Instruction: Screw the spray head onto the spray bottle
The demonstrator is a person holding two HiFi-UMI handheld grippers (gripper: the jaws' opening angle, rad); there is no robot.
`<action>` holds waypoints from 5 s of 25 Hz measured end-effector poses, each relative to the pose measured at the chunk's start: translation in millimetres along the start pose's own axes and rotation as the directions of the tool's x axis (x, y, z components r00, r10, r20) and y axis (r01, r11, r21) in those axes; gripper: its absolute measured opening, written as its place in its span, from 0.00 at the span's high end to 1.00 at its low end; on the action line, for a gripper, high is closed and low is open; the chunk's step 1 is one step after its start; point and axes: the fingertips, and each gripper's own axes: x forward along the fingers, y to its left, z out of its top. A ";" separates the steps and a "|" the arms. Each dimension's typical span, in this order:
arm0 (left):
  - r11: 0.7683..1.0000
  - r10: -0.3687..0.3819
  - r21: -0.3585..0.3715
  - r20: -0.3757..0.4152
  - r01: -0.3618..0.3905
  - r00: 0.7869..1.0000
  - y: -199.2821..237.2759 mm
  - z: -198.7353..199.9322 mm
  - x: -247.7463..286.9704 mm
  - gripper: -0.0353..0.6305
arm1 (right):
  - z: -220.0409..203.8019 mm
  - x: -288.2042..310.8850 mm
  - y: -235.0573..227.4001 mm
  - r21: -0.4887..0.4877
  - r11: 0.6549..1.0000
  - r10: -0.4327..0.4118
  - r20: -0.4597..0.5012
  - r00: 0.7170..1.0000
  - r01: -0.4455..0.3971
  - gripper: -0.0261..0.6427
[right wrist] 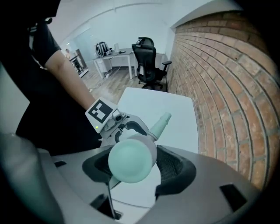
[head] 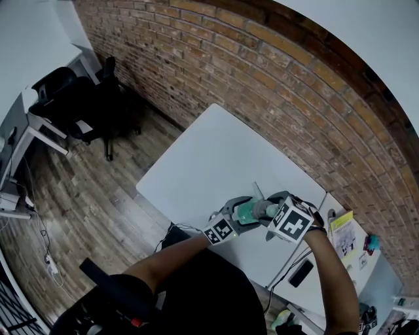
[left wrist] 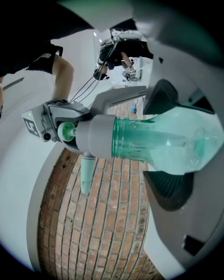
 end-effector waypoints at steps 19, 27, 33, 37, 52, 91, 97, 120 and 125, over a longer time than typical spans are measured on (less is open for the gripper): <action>1.000 -0.001 -0.003 0.005 0.001 1.000 0.9 -0.2 0.7 0.37 | 13.5 -33.7 -0.4 -0.096 0.992 0.089 0.077 0.993 -0.082 0.57; 1.000 -0.003 -0.008 0.001 0.003 1.000 -0.1 -0.3 1.7 0.37 | 7.0 -41.2 20.0 -0.515 0.848 0.108 -0.064 0.992 -0.125 0.57; 1.000 -0.002 -0.009 -0.005 0.002 1.000 0.2 -0.1 2.4 0.37 | -5.6 -35.5 16.5 -0.654 0.743 0.031 -0.173 0.984 -0.139 0.57; 1.000 -0.007 -0.011 -0.010 0.007 1.000 0.7 -1.3 2.1 0.37 | -6.7 -30.9 11.4 -0.771 0.623 -0.041 -0.202 0.979 -0.133 0.57; 1.000 -0.025 -0.009 -0.030 0.025 0.999 0.9 -1.1 2.2 0.37 | -12.6 -9.5 8.5 -0.885 0.399 -0.076 -0.292 0.953 -0.240 0.57; 0.981 -0.191 0.042 0.003 0.190 0.982 -3.9 -11.2 -18.1 0.34 | 0.0 0.1 10.9 -0.410 0.910 0.008 -0.144 0.990 -0.067 0.57; 0.957 -0.271 0.110 0.009 0.268 0.963 -5.4 -18.6 -25.4 0.32 | 1.0 1.6 13.7 -0.325 0.946 -0.005 -0.094 0.996 -0.026 0.57; 0.912 -0.370 0.162 -0.068 0.376 0.927 -2.9 -81.1 -27.7 0.22 | 0.6 5.3 18.9 -0.295 0.954 -0.070 -0.073 0.995 0.046 0.57; 0.910 -0.370 0.165 -0.095 0.382 0.924 -4.1 -93.3 -25.6 0.21 | 1.2 6.1 19.7 -0.286 0.957 -0.061 -0.060 0.996 0.041 0.57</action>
